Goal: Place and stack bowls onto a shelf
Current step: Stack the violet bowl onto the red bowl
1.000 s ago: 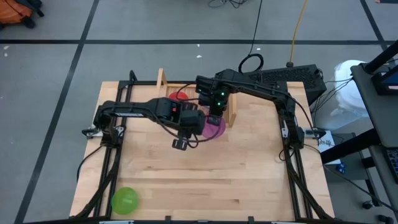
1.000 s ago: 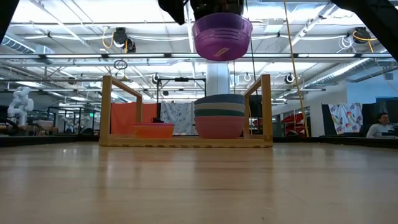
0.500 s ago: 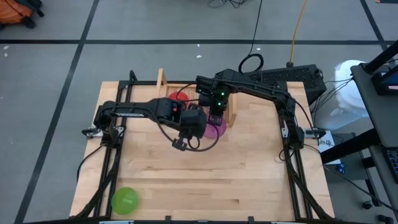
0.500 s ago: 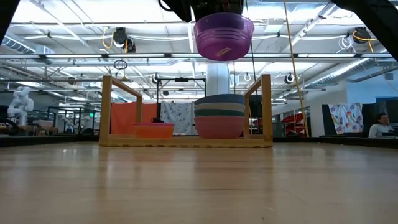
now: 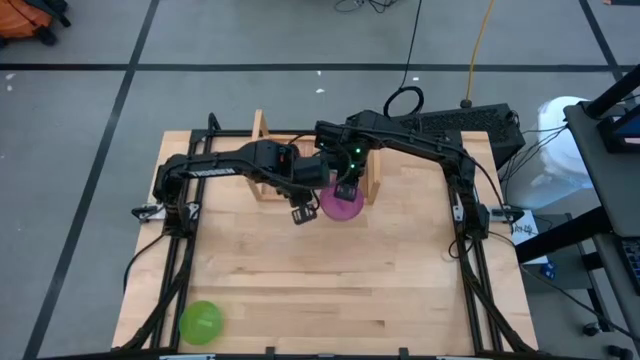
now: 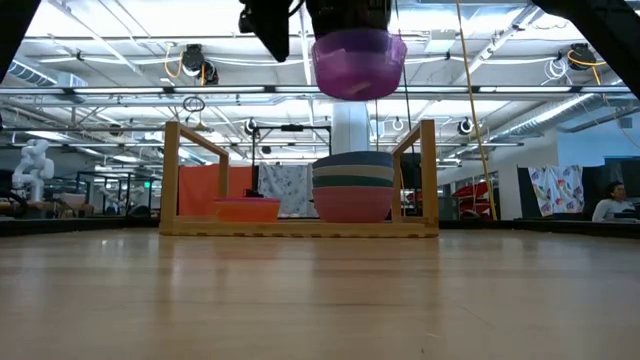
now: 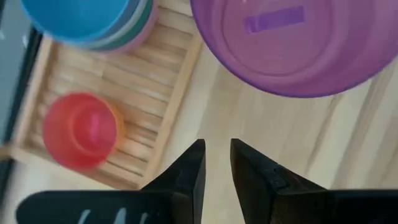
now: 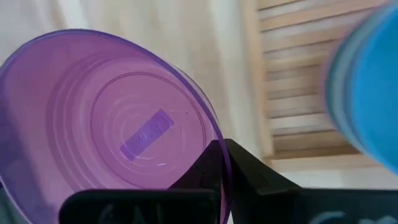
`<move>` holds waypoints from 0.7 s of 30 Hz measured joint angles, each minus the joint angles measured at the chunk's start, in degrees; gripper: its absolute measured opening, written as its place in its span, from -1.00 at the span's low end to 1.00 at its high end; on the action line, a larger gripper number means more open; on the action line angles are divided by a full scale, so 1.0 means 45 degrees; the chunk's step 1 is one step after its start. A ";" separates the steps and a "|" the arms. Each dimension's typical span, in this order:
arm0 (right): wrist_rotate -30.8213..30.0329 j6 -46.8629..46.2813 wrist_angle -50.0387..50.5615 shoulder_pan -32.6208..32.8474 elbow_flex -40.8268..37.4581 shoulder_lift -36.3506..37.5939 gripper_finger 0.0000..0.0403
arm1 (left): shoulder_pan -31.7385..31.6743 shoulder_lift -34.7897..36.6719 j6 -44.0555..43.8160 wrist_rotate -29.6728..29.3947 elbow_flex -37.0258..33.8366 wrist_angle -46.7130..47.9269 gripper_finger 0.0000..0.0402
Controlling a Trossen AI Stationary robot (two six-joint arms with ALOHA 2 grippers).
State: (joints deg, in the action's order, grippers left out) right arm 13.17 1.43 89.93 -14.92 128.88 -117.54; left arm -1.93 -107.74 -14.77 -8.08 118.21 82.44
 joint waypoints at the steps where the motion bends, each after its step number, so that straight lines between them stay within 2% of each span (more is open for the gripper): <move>1: -0.0338 -0.0028 -0.0010 0.0000 0.0000 0.0000 -1.00 | -0.0005 0.0000 -0.0637 0.0020 0.0000 0.0007 -0.60; 7: -0.2496 -0.0737 -0.0005 0.0000 0.0000 0.0005 -1.00 | 0.0004 0.0019 -0.3529 0.0079 -0.0005 0.0208 -0.60; 12: -0.3098 -0.1552 -0.0051 0.0000 0.0000 0.0005 -1.00 | 0.0161 0.0024 -0.6122 -0.0232 -0.0005 0.0054 -0.60; 16: -0.4312 -0.1963 -0.0257 0.0053 0.0000 0.0005 -1.00 | 0.0541 0.0024 -0.7534 -0.0621 -0.0005 -0.0514 -0.60; 18: -0.4894 -0.2165 -0.0416 0.0088 0.0000 0.0005 -1.00 | 0.0722 0.0029 -0.8073 -0.1019 -0.0005 -0.0770 -0.60; 21: -0.5327 -0.2457 -0.0846 0.0222 0.0000 0.0005 -1.00 | 0.0953 0.0029 -0.9135 -0.2391 -0.0005 -0.0722 -0.60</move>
State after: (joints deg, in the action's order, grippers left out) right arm -10.80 -9.63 86.12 -13.92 128.88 -117.51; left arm 2.36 -107.61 -55.88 -18.84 118.19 79.19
